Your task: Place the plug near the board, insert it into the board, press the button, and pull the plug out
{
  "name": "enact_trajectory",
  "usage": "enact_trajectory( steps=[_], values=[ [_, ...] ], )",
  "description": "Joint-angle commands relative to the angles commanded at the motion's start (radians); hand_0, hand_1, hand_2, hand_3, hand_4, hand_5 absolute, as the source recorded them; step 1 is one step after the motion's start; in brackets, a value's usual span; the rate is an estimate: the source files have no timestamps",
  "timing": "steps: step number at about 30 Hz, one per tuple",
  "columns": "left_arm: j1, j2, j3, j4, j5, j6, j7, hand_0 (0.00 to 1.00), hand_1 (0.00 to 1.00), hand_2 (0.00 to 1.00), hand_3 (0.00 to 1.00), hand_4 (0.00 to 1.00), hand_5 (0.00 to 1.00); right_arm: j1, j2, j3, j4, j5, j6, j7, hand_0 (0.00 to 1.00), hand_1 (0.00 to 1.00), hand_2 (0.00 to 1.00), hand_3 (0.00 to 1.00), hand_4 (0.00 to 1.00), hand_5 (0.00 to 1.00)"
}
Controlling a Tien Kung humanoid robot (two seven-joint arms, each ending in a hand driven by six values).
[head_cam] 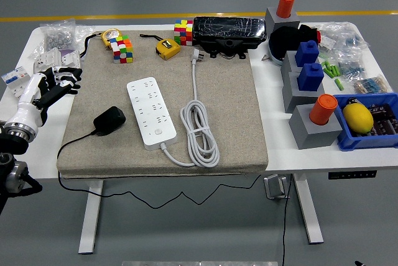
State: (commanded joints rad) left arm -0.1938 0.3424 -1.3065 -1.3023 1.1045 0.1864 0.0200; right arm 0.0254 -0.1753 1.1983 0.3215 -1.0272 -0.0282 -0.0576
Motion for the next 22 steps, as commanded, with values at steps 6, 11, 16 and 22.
enact_trajectory(
  steps=[6, 11, 16, 22],
  values=[
    [0.000, 0.000, 0.000, 0.000, 0.000, 0.000, 0.000, 0.491, 0.517, 0.560, 0.583, 0.801, 0.448, 0.000, 0.001, -0.001, 0.000, 0.001, 0.000, 0.000, 0.654, 0.657, 0.662, 0.577, 0.998, 0.563],
    [0.002, 0.000, -0.002, 0.000, 0.000, 0.000, 0.000, 0.490, 0.517, 0.560, 0.583, 0.801, 0.448, -0.001, 0.002, -0.003, 0.000, 0.001, 0.001, 0.000, 0.655, 0.658, 0.663, 0.577, 0.998, 0.562],
    [0.000, 0.001, 0.000, 0.000, 0.000, 0.000, 0.001, 0.490, 0.517, 0.560, 0.584, 0.801, 0.448, 0.001, 0.001, -0.001, 0.000, 0.001, 0.000, 0.000, 0.655, 0.657, 0.663, 0.577, 0.998, 0.562],
    [0.000, 0.000, -0.001, 0.003, 0.000, 0.001, 0.000, 0.490, 0.517, 0.560, 0.584, 0.801, 0.448, 0.001, 0.002, -0.002, 0.000, 0.001, 0.001, -0.001, 0.655, 0.657, 0.663, 0.577, 0.998, 0.562]
  ],
)
